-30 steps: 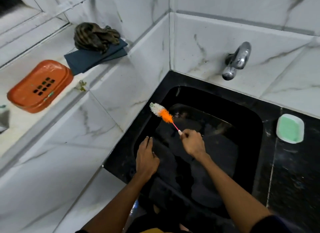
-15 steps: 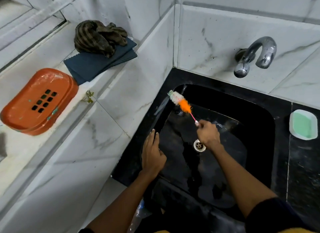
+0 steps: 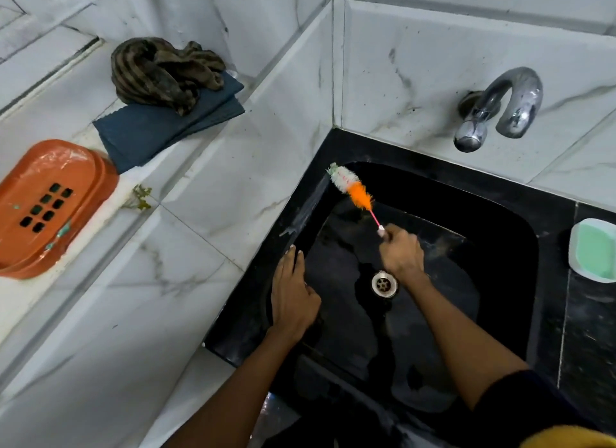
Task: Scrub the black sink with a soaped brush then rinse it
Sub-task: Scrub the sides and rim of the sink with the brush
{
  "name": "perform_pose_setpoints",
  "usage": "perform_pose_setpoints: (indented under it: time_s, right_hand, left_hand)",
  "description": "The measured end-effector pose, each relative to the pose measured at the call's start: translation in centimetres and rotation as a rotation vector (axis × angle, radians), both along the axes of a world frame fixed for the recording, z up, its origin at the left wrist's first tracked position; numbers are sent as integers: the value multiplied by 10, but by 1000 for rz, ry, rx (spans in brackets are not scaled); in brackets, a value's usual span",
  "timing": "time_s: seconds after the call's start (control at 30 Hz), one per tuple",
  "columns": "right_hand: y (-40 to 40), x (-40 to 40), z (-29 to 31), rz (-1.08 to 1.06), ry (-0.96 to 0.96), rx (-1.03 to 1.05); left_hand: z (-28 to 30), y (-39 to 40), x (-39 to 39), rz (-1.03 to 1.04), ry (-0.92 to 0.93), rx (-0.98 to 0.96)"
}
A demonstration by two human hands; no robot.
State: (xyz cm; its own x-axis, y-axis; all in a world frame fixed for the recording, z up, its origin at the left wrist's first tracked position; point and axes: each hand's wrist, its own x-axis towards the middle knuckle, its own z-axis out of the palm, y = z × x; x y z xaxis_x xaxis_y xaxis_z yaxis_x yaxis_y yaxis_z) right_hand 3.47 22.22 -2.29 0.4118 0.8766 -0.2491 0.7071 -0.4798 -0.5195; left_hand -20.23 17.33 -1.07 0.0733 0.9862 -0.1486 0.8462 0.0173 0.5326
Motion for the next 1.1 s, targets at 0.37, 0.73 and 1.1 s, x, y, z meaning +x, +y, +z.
perform_pose_setpoints:
  time_s: [0.37,0.73,1.1]
  right_hand:
    - [-20,-1,-24,83,-39,-13]
    - [-34,-29,-22,-66,9,81]
    - [1,-35,-20,-196,72,53]
  left_hand:
    - [8,27,17,-20,52,-19]
    - [16,50,33,-63,115,-43]
    - [21,63,40,-88,169,-86]
